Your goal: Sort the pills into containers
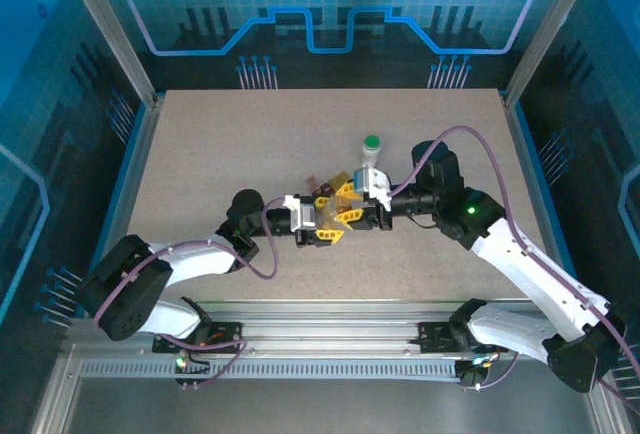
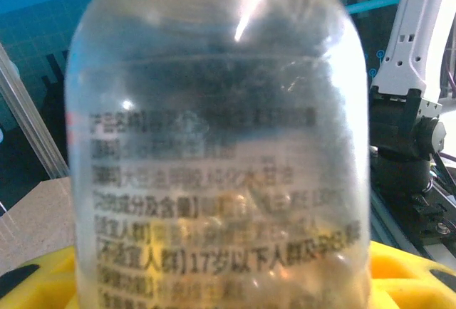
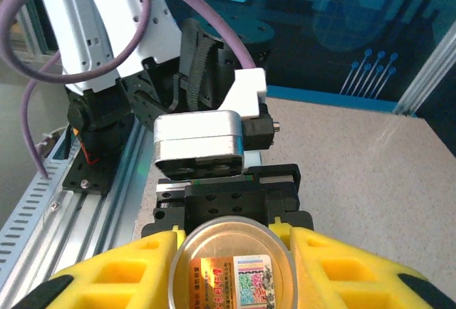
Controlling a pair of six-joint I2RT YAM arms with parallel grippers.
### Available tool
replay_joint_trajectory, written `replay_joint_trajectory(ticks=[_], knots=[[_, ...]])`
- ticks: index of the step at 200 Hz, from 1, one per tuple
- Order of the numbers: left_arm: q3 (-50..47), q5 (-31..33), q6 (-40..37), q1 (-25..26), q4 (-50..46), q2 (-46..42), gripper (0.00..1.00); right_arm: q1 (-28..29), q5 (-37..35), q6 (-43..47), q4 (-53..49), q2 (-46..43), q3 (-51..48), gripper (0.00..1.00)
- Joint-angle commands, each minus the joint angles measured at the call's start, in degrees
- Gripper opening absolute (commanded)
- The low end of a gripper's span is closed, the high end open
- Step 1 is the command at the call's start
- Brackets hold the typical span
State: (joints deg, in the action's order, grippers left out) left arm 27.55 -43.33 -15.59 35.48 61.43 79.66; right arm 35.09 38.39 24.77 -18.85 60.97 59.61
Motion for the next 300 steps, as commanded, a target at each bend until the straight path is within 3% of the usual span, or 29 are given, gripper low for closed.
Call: replay_joint_trajectory(ticks=[1, 59, 105, 145, 178, 198, 253, 300], knots=[[2.7, 3.2, -3.0, 0.3, 0.2, -3.2, 0.0, 1.0, -12.9, -8.8, -0.8, 0.7, 0.0, 0.25], [2.1, 9.9, -4.3, 0.4, 1.0, -4.0, 0.0, 7.6, -36.6, -32.2, 3.4, -1.2, -6.6, 0.22], [1.9, 12.4, -4.2, 0.6, 1.6, -4.0, 0.0, 12.7, -47.7, -40.2, 3.9, -0.8, -7.0, 0.18], [0.9, 13.1, -4.2, 0.6, 1.1, -3.7, 0.0, 12.6, -40.9, -34.7, 7.3, -4.0, -6.0, 0.4], [0.0, 12.9, -4.0, 0.5, 1.5, -3.6, 0.0, 12.0, -32.0, -21.8, 4.4, -7.1, -3.8, 0.6], [-0.1, 10.8, -3.5, 0.5, 2.4, -3.3, 0.0, 11.9, -30.9, -17.4, 2.5, -7.4, -2.5, 0.62], [-0.1, 7.8, -3.3, 0.5, 3.6, -2.4, 0.0, 11.4, -27.9, -17.9, 3.2, -4.0, 1.1, 0.66], [0.1, 6.4, -2.8, 0.5, 3.4, -2.3, 0.0, 11.1, -27.8, -17.3, 3.6, -1.3, 3.0, 0.58]])
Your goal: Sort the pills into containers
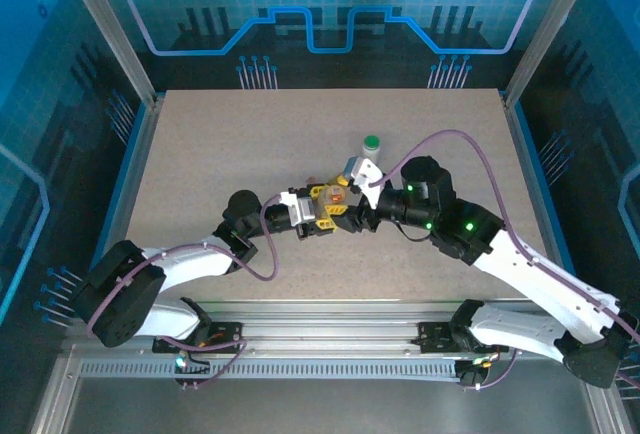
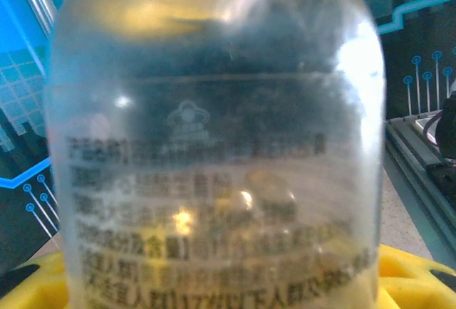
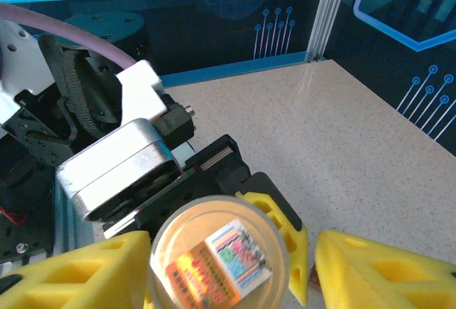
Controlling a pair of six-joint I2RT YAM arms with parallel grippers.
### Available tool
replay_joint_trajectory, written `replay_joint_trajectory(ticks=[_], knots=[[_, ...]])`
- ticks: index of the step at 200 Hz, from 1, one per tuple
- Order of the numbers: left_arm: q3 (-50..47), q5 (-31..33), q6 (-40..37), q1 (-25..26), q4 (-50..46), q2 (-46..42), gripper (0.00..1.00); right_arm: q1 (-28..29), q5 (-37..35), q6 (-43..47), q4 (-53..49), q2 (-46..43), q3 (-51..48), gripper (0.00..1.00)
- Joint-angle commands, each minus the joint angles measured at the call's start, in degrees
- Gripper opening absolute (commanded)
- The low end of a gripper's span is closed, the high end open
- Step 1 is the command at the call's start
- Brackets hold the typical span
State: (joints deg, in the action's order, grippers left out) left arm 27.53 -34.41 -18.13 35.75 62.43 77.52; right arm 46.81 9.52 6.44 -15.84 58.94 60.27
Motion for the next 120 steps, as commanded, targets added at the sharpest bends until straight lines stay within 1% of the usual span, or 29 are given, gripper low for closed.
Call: replay_joint_trajectory(ticks=[1, 24, 60, 85, 100, 120], knots=[[0.1, -2.5, -0.3, 0.2, 2.4, -0.2, 0.0, -0.6, 1.1, 1.0, 0.6, 0.8, 2.4, 0.58], [0.2, -3.3, -0.5, 0.3, 1.6, 0.0, 0.0, -0.8, 1.4, 0.6, 1.5, 1.3, 2.1, 0.55], [0.2, -3.5, -1.0, 0.3, 1.7, 0.6, 0.0, -0.9, 1.2, -0.9, 0.4, 2.0, 2.7, 0.44], [0.3, -3.4, -1.4, 0.2, 1.3, 0.9, 0.0, -1.0, 0.7, -1.5, -1.1, 2.5, 3.4, 0.33], [0.3, -3.2, -1.5, 0.3, 1.5, 1.1, 0.0, -1.2, 0.4, -1.9, -1.7, 3.0, 3.7, 0.23], [0.1, -2.7, -1.5, 0.3, 2.2, 1.3, 0.0, -1.3, 0.4, -2.1, -2.1, 3.3, 3.8, 0.13]])
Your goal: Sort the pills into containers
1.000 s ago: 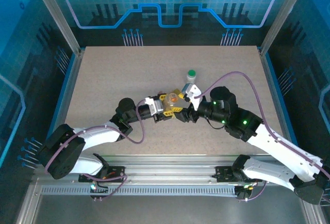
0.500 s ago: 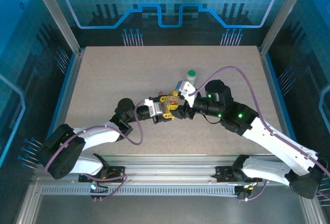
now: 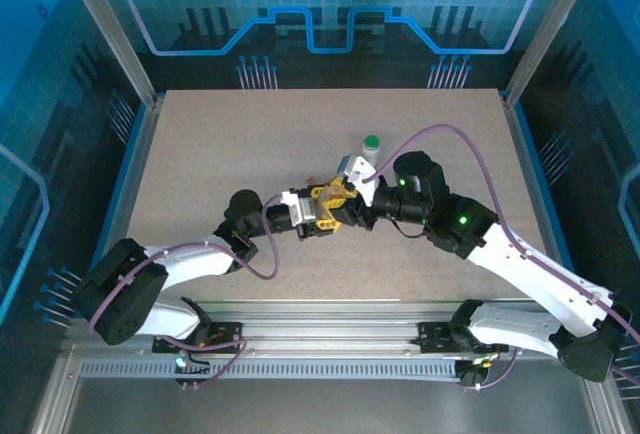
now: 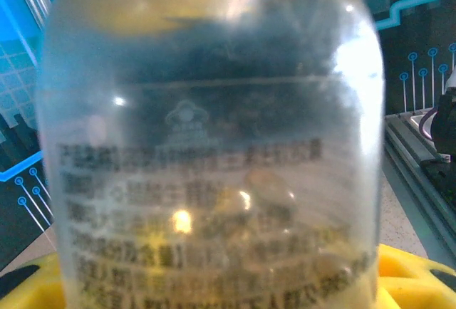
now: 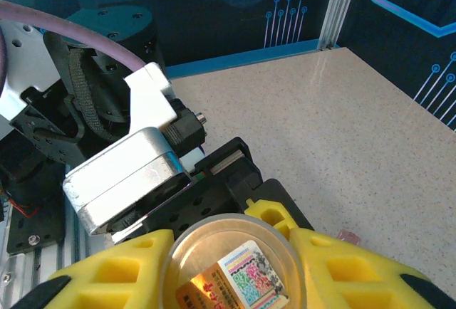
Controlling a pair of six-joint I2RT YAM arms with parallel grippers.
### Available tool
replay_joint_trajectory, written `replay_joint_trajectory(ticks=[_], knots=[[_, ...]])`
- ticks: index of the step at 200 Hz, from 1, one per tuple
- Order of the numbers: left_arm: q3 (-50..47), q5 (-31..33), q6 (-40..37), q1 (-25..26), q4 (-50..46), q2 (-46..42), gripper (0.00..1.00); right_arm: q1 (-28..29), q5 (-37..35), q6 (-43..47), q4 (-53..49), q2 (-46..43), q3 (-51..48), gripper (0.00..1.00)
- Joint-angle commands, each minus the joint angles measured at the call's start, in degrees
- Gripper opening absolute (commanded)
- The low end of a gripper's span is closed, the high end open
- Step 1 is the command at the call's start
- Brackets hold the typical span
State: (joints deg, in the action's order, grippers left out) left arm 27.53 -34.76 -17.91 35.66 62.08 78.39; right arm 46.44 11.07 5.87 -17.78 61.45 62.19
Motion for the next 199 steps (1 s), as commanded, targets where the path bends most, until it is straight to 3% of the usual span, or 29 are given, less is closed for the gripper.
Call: replay_joint_trajectory(ticks=[1, 13, 36, 71, 83, 86, 89, 92, 154, 174, 199], knots=[[0.1, -2.3, -1.7, 0.4, 2.6, 0.4, 0.0, -0.9, -1.1, -1.5, -0.2, 0.8, 1.8, 0.12], [-0.1, -1.9, -1.7, 0.3, 3.1, 0.5, 0.0, -1.0, -1.1, -1.8, -0.1, 0.7, 1.6, 0.0], [-0.4, -1.0, -1.7, 0.4, 3.7, 0.5, 0.0, -1.1, -0.5, -2.0, 0.1, 0.5, 1.4, 0.0], [-0.1, 0.0, -0.9, 0.3, 3.7, 0.6, 0.35, -1.2, 0.8, -2.3, 0.6, 0.3, 1.0, 0.0], [0.1, 0.2, -0.8, 0.3, 4.0, 0.9, 0.56, -1.2, 1.0, -2.4, 0.6, 0.2, 1.0, 0.0], [0.1, 0.3, -0.7, 0.4, 4.0, 0.9, 0.71, -1.1, 1.1, -2.5, 0.6, 0.2, 1.0, 0.0], [0.1, 0.4, -0.6, 0.4, 4.1, 1.0, 0.94, -1.2, 1.1, -2.5, 0.6, 0.2, 1.0, 0.0], [0.2, 0.5, -0.5, 0.4, 4.1, 1.0, 0.98, -1.2, 1.0, -2.5, 0.6, 0.2, 1.0, 0.0], [-0.7, 3.7, 1.1, 0.3, 7.8, 1.6, 0.99, -1.2, -3.5, -0.9, -0.4, -1.5, 0.4, 0.0], [-2.2, 7.2, 2.3, 0.4, 11.3, 1.4, 0.99, -1.3, -9.9, 1.0, -1.4, -1.9, 0.2, 0.0], [-5.3, 18.4, 5.8, 0.4, 16.8, 0.4, 0.99, -3.0, -22.4, 2.6, -1.0, -1.0, -0.9, 0.0]])
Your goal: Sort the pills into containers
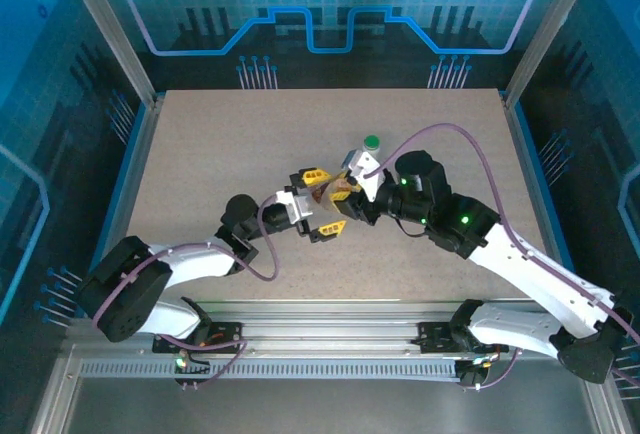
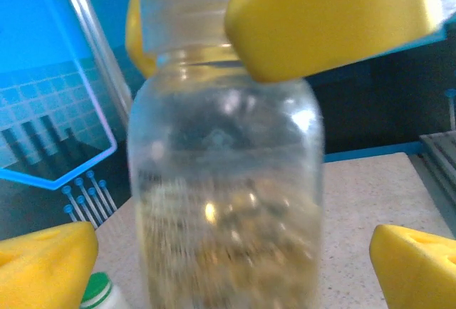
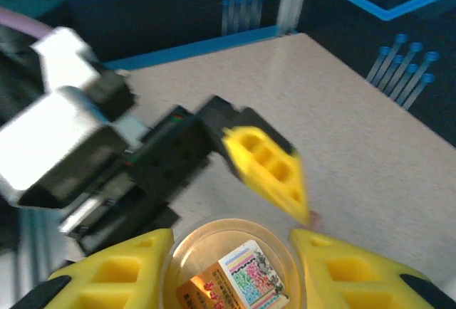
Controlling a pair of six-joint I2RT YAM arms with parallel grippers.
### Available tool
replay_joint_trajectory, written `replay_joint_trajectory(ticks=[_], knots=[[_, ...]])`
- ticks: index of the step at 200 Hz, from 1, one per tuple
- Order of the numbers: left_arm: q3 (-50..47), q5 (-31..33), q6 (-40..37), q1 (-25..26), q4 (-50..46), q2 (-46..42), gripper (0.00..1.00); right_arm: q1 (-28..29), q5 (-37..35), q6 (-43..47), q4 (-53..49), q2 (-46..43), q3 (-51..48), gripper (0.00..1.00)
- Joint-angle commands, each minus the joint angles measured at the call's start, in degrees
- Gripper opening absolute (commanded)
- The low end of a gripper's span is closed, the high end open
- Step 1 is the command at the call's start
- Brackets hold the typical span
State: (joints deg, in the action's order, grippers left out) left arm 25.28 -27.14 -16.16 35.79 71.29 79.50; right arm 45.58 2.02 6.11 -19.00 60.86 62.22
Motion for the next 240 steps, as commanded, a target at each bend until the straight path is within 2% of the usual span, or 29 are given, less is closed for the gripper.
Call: replay_joint_trajectory(ticks=[1, 22, 38, 59, 71, 80, 96, 133, 158, 197, 240], knots=[[-3.1, 11.3, 4.2, 0.2, 7.8, -0.8, 0.99, -2.3, -13.8, 2.3, 0.3, -0.3, -1.0, 0.0], [-5.0, 24.0, 9.0, 0.2, 7.5, -3.5, 0.99, -6.2, -21.4, 1.0, 2.9, 1.6, -3.0, 0.0], [-5.0, 33.8, 13.7, 0.2, 1.0, -7.4, 0.99, -10.2, -23.6, -0.7, 7.3, 3.0, -5.6, 0.0], [-0.9, 43.7, 19.2, -0.1, -19.4, -14.0, 0.99, -15.8, -23.4, -3.3, 12.8, 5.5, -8.5, 0.0], [3.4, 47.8, 22.2, -0.8, -33.8, -16.4, 0.99, -18.2, -23.5, -3.8, 15.8, 7.1, -9.6, 0.0], [5.3, 49.6, 24.2, -1.9, -39.9, -16.7, 0.99, -20.0, -23.0, -4.0, 18.3, 8.4, -10.6, 0.0], [5.6, 50.4, 28.0, -4.1, -43.3, -16.9, 0.99, -22.9, -22.0, -4.3, 23.0, 11.1, -11.5, 0.0], [4.4, 48.9, 34.8, -7.8, -44.2, -16.1, 0.99, -28.4, -16.1, -4.7, 33.0, 20.0, -10.8, 0.0], [5.1, 47.0, 35.2, -8.4, -44.2, -14.8, 0.99, -32.2, -12.6, -6.5, 34.1, 28.6, -5.4, 0.0], [5.7, 45.3, 35.6, -8.8, -43.9, -13.2, 0.99, -34.6, -9.7, -7.9, 43.1, 41.5, 1.5, 0.0], [6.5, 44.2, 35.2, -9.2, -44.2, -11.8, 0.99, -35.3, -12.1, -8.2, 41.6, 52.6, 12.1, 0.0]])
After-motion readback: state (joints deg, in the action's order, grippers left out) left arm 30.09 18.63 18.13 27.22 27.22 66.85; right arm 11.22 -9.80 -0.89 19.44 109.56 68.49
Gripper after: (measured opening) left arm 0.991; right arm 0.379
